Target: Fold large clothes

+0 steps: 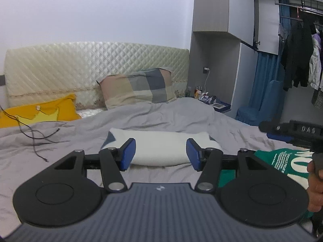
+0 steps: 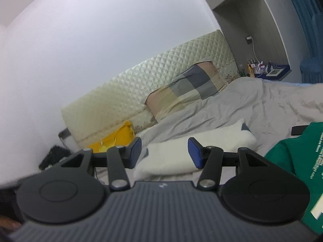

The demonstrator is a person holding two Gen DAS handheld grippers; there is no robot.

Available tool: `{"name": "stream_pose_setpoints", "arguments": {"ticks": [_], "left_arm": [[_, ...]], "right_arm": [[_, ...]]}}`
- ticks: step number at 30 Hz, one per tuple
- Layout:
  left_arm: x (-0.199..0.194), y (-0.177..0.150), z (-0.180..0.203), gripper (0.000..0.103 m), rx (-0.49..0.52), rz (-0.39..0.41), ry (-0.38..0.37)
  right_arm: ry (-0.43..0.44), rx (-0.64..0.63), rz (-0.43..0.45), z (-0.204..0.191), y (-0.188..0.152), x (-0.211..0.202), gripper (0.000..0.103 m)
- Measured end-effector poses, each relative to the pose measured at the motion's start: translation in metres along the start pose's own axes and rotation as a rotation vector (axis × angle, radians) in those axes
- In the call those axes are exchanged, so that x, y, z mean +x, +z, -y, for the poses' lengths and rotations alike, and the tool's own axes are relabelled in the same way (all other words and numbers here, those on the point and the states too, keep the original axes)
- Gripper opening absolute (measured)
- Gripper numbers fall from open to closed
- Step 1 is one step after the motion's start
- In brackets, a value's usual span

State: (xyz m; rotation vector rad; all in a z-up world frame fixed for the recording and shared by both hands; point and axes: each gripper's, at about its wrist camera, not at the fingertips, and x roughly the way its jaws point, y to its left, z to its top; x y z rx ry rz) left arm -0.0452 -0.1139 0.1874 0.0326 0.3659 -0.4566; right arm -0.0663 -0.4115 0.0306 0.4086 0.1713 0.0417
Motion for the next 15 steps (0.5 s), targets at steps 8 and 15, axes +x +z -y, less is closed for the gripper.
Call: {"name": "stream_pose_setpoints", "arguments": {"ticks": [8,15], "left_arm": [[-0.047,-0.039,0.015,0.074,0.014,0.005,-0.017],[-0.034,-0.077,0.013,0.083,0.018,-0.042,-0.015]], "right_arm": [[-0.020,-0.143,-0.007,-0.032,-0.038,-0.032,0.055],[-0.070,-0.190,-0.018,-0.031,-0.077,-0.041,0.055]]}}
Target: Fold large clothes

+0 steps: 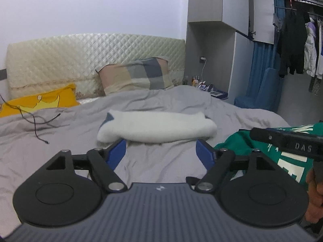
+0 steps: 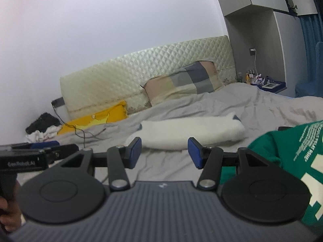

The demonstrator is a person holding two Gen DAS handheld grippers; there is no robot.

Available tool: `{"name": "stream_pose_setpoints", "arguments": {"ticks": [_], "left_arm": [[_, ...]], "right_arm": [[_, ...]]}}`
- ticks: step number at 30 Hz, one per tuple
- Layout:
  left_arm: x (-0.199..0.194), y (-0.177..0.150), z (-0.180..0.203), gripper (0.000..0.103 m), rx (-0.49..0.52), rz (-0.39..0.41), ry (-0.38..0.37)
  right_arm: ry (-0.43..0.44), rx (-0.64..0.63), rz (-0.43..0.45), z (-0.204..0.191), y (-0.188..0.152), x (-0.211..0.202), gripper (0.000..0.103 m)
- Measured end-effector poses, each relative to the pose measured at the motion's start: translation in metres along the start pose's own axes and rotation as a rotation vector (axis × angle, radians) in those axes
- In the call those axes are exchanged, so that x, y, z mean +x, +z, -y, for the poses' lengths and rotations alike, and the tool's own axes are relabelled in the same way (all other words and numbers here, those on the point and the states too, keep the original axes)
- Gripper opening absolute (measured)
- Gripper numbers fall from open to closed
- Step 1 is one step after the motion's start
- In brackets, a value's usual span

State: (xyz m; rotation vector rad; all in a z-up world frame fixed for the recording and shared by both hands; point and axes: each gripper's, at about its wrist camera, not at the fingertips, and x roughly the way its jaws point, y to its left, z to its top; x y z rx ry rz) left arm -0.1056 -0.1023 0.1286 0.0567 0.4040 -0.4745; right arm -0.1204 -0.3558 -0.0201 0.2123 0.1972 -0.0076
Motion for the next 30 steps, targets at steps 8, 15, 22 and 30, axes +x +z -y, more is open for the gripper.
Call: {"name": "stream_pose_setpoints", "arguments": {"ticks": [8,15,22,30], "left_arm": [[0.010,-0.021,-0.013,0.094,-0.071,0.004,-0.007],[0.013,-0.030,-0.018,0.096,-0.109,-0.022,0.001],[0.017,-0.034,-0.019,0.097,-0.122,-0.036,0.000],[0.024,-0.036,-0.016,0.100,-0.106,-0.048,0.010]], "right_arm": [[-0.058,-0.028,-0.004,0.000,-0.022,0.003,0.055],[-0.075,-0.110,-0.019,-0.010,-0.036,0.008,0.055],[-0.071,-0.087,-0.035,-0.004,-0.040,0.011,0.055],[-0.094,-0.086,-0.036,-0.001,-0.041,0.013,0.057]]}}
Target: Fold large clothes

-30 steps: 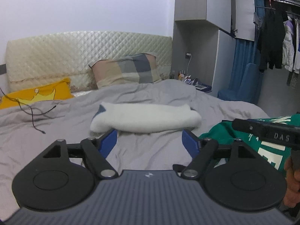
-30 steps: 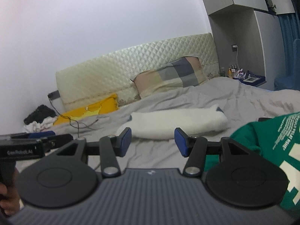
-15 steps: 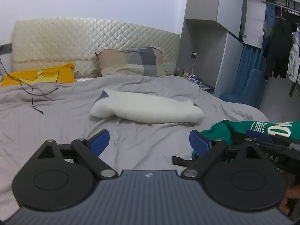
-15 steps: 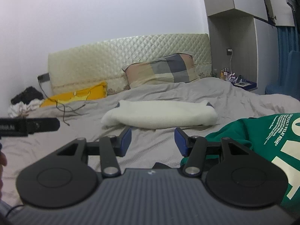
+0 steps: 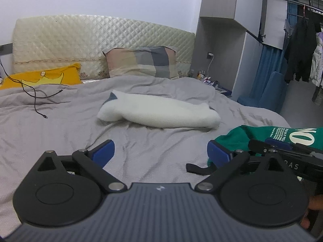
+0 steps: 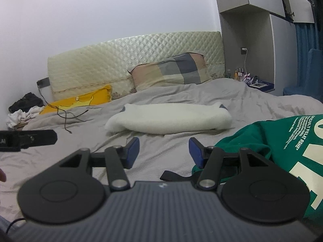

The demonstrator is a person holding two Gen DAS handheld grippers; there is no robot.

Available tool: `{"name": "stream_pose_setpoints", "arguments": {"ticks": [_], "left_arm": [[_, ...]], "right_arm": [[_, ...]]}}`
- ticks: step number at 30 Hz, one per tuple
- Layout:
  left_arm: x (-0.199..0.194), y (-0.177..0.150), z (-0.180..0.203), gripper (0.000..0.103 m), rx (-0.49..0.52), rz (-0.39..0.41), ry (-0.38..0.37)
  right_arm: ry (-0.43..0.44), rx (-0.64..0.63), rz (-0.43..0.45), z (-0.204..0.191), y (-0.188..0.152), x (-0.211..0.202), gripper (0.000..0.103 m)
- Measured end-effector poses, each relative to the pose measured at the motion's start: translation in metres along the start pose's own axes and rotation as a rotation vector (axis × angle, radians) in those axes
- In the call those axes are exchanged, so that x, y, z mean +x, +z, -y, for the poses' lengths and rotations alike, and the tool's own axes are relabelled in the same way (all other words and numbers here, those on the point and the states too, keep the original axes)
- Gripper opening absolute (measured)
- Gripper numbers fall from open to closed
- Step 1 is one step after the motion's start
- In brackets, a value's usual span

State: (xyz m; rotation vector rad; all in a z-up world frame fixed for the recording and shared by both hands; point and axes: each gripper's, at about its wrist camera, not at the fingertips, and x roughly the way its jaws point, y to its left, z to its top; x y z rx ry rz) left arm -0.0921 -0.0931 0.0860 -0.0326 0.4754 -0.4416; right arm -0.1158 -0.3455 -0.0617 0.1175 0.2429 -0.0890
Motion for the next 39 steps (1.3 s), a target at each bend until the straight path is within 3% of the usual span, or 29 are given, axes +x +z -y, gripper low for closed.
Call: {"name": "stream_pose_setpoints", "arguments": {"ticks": [4,6,8,39], "left_arm": [[0.001,0.001,0.003,0.100,0.012,0.014,0.027],[0.001,0.002,0.003,0.101,0.010,0.014,0.026],[0.001,0.002,0.002,0.101,-0.004,0.014,0.020],[-0.004,0.002,0.007,0.103,-0.023,0.005,0.045]], "right_arm": [[-0.014,0.008,-0.003,0.003,0.000,0.002,0.062],[-0.021,0.023,0.011,0.004,0.001,0.000,0.095],[-0.027,0.023,0.030,0.004,0.001,-0.002,0.100],[-0.021,0.035,-0.007,0.009,0.002,0.006,0.103]]}}
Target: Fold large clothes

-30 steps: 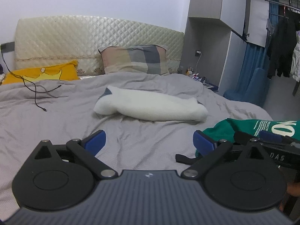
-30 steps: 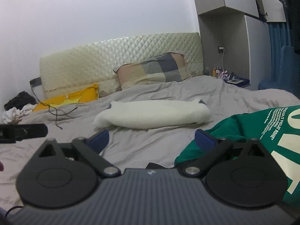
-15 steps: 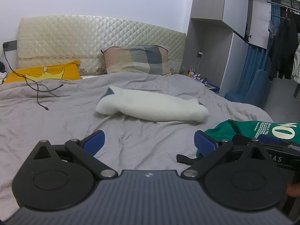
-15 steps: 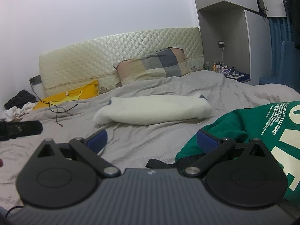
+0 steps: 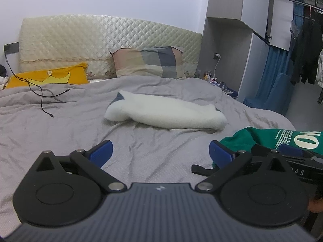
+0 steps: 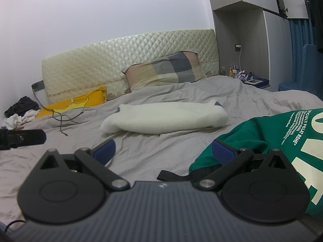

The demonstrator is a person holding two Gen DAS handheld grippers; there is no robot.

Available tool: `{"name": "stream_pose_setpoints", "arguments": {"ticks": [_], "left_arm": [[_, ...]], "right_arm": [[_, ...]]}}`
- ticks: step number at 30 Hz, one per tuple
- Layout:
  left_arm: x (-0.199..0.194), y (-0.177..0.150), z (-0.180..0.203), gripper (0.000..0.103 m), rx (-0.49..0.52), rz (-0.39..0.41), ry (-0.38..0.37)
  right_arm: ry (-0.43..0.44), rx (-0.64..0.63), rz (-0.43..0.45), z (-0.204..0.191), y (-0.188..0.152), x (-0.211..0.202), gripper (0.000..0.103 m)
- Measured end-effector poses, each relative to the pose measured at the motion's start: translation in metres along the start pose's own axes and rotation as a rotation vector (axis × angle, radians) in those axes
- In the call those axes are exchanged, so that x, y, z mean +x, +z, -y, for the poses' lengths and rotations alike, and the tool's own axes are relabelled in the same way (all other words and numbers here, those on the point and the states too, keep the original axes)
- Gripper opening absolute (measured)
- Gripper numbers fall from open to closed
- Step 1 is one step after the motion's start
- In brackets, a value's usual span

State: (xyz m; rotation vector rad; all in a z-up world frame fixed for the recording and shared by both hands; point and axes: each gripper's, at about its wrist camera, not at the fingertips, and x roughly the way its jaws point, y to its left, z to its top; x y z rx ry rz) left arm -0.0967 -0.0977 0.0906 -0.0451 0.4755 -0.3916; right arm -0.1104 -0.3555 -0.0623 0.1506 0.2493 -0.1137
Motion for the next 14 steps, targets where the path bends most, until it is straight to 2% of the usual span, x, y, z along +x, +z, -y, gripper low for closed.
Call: {"name": "stream_pose_setpoints", "arguments": {"ticks": [14], "left_arm": [[-0.0015,-0.0010,-0.0016,0.103,-0.005,-0.002,-0.006]], "right_arm": [[0.005,-0.004,-0.006,0.0020,0.0004,0.0013,0.103]]}}
